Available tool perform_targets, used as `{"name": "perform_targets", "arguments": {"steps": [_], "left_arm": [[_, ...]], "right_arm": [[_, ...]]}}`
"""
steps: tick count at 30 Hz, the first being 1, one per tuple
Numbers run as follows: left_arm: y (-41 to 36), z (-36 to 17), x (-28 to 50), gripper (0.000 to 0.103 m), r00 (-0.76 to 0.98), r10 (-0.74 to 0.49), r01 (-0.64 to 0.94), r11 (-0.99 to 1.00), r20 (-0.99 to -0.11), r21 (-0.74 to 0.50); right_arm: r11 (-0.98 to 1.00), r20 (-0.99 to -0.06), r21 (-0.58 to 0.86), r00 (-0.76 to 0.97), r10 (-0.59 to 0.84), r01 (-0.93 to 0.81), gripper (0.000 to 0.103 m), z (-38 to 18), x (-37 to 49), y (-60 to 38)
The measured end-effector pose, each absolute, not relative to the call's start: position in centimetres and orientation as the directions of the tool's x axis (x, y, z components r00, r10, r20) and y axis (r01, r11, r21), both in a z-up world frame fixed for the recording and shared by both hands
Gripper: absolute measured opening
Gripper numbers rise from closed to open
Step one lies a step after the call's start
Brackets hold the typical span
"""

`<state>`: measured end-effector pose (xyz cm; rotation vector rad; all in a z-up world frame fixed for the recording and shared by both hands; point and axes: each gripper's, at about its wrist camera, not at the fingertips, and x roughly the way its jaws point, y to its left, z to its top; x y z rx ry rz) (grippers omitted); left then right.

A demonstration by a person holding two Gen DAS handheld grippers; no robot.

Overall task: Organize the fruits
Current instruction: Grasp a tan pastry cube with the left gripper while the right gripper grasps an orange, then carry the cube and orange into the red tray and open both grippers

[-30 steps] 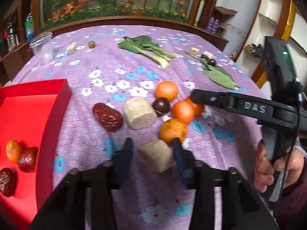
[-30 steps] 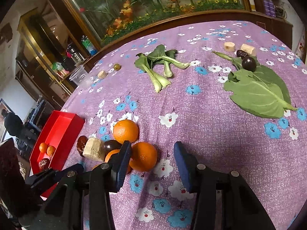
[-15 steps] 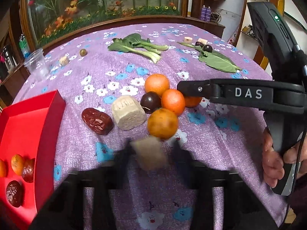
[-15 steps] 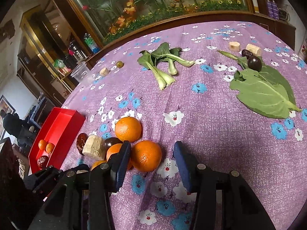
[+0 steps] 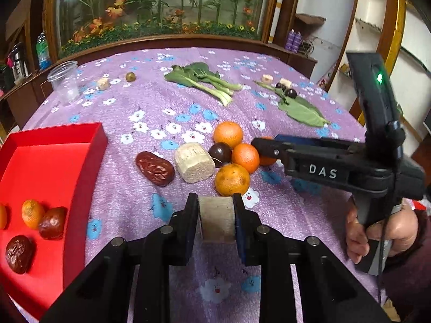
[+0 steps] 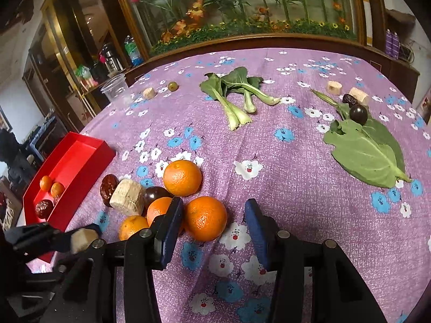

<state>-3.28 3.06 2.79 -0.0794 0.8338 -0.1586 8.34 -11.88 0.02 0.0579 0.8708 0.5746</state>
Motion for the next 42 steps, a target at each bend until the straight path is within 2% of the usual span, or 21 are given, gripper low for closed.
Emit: {"name": "perform_targets", "arguments": {"steps": [1,6,16,25,35,42], "left_arm": [[3.4,3.0,-3.6,0.024,0.667,-0.173,0.1,0.985,-0.725,-0.142],[5.9,3.9,-5.5,0.024,0.694,-0.149,0.033,0.984,-0.704,-0.176],[15.5,5.4,-10.8,0.024,0.744,0.011,-0.199,0.958,-0.668,-0.207],[23.9,5.1,-14.1,0.024,0.728,0.145,-0.391,0.89,-0.67,-0.233],[27.1,3.5,-13.5,0.024,0.689,0.167,-0.439,0.871,-0.705,-0.222],[27.5,3.1,-12.7,0.024,0.683,0.159,-0.422,0.883,-0.713,-0.207]], "right_arm": [[0.84,-0.704,0.285,0.494,0.511,-0.462,0.034,0.1,8.3,-11.9],[0.851,-0.701,0.212,0.532,0.475,-0.481,0.033,0.6,7.0,-11.2],[0.838,-0.647,0.282,0.552,0.526,-0.467,0.033,4.5,5.0,-11.8],[0.737,-0.639,0.303,0.446,0.627,-0.604,0.034,7.7,2.5,-3.7],[0.622,-0.675,0.338,0.279,0.683,-0.706,0.034,7.3,2.3,8.3],[0.587,-0.723,0.374,0.171,0.67,-0.718,0.034,4.2,3.3,15.6]]}}
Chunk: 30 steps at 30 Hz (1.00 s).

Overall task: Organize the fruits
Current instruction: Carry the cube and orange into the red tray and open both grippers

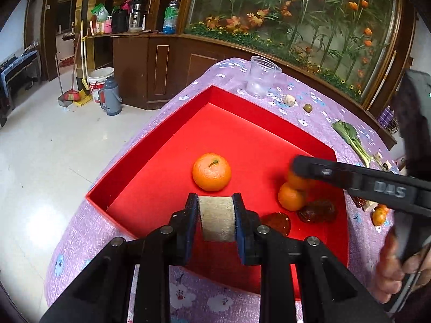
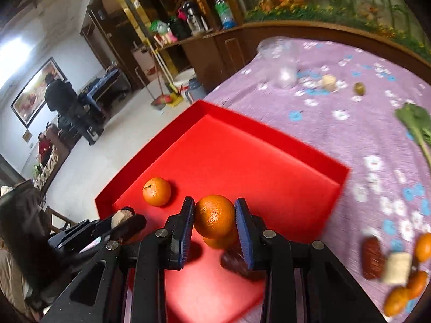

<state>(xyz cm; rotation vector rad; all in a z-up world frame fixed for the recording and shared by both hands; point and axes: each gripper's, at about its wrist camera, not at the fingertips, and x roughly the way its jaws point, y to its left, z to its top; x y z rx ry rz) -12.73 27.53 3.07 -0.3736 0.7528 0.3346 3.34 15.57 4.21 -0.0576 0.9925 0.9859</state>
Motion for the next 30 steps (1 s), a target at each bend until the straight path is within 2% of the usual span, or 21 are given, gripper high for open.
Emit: {"name": "perform_targets", "arguments": {"steps": [5,7,9,11,12,15,25,27,30], "left_arm": [[27.7,3.0,-12.5,0.027,0.696,0.14,-0.409,0.883,-0.704,-0.229],[27.7,3.1,-12.6,0.034,0.706,0.128,-0.401,0.883,-0.696,-0.245],[27.6,3.3,-12.7,0.048,0.712,0.129,-0.4,0.882,-0.69,-0.248],[27.5,3.5,-12.9,0.053,0.718,0.123,-0.397,0.881,-0.685,-0.258],[27.5,3.6,-13.1,0.054,0.721,0.122,-0.397,0.879,-0.683,-0.263],[27.5,3.9,-13.5,0.058,0.725,0.125,-0.405,0.873,-0.678,-0.273],[26.4,5.6,-15.2,0.061,0.744,0.124,-0.407,0.863,-0.657,-0.298],[25.9,6.2,-15.5,0.064,0.751,0.12,-0.399,0.866,-0.649,-0.301],[24.9,7.0,-15.7,0.066,0.76,0.116,-0.385,0.873,-0.64,-0.299]], "right_arm": [[0.578,-0.727,0.367,0.162,0.667,-0.729,0.034,3.9,3.9,17.8],[0.577,-0.732,0.35,0.169,0.66,-0.737,0.035,3.8,4.0,18.4],[0.577,-0.735,0.343,0.171,0.656,-0.741,0.036,3.6,4.0,19.1],[0.578,-0.733,0.345,0.173,0.658,-0.739,0.036,3.6,4.0,19.3],[0.579,-0.729,0.352,0.172,0.662,-0.736,0.04,3.6,4.1,19.4],[0.583,-0.716,0.361,0.185,0.673,-0.728,0.051,4.1,4.1,19.1],[0.62,-0.671,0.355,0.271,0.69,-0.7,0.051,7.2,3.7,13.2],[0.632,-0.662,0.361,0.289,0.691,-0.686,0.052,7.7,3.7,11.1],[0.665,-0.65,0.365,0.333,0.683,-0.651,0.056,8.3,3.8,6.9]]}}
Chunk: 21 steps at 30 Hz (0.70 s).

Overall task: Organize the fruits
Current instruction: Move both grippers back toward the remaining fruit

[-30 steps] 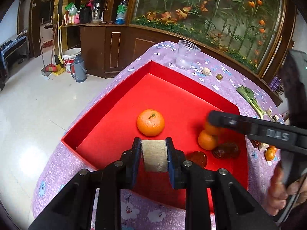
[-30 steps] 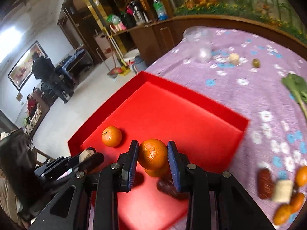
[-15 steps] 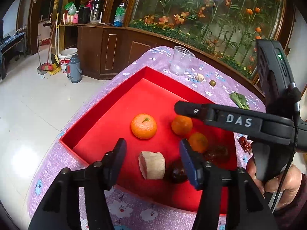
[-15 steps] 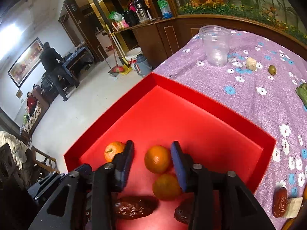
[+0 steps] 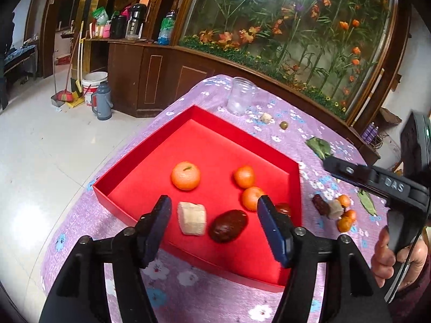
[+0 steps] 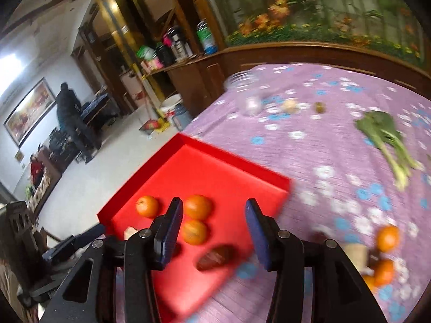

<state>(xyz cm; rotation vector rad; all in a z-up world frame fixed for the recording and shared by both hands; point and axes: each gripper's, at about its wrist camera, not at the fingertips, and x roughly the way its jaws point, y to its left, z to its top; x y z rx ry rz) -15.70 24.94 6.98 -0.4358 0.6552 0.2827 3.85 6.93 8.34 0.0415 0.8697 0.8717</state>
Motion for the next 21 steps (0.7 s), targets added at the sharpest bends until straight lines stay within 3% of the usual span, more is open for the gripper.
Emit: {"name": "perform_targets", "arguments": {"steps": [11,21], "left_arm": [[18.8,8.1,-14.2,0.07,0.769,0.035,-0.278,0.918,-0.639,-0.284],[11.3,7.4,-10.4,0.07,0.734,-0.069,-0.118,0.967,-0.676,-0.227]], "right_arm": [[0.827,-0.659,0.369,0.508,0.554,-0.424,0.058,7.5,5.3,-11.0],[0.81,-0.686,0.403,0.445,0.576,-0.426,0.058,3.1,5.1,-12.6]]}}
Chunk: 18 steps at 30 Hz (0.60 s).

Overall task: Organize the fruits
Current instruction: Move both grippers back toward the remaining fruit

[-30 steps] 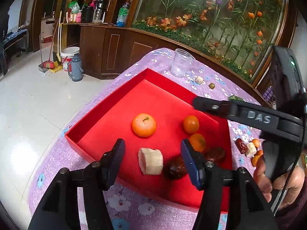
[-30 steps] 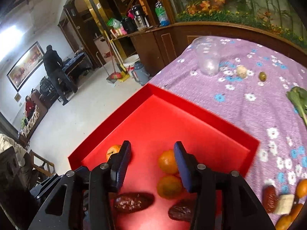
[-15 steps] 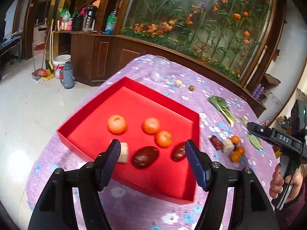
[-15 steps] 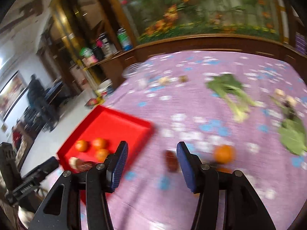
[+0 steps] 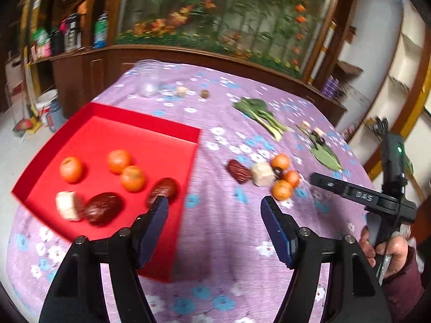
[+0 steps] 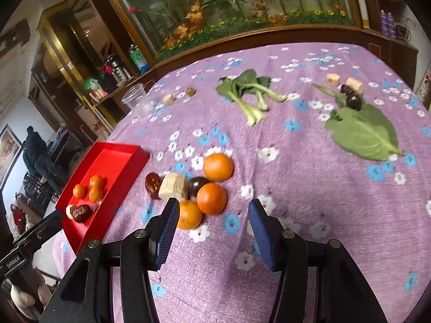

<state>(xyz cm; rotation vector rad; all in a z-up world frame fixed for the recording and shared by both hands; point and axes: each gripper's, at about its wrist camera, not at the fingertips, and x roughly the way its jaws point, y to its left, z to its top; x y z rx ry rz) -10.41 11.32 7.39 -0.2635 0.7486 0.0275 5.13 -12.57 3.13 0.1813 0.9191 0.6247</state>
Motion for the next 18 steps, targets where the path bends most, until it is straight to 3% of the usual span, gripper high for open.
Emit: {"name": "perform_targets", "arguments": {"steps": [11,18], "left_arm": [[9.7,6.8,-7.9,0.07,0.727,-0.105,-0.056,0.976,-0.678,-0.212],[10.1,7.3,-5.5,0.07,0.728,-0.132,-0.03,0.974,-0.673,-0.224]], "right_arm": [[0.758,-0.703,0.317,0.394,0.591,-0.57,0.058,1.8,3.1,-9.3],[0.779,-0.744,0.298,0.377,0.552,-0.552,0.058,0.3,3.9,-6.8]]}}
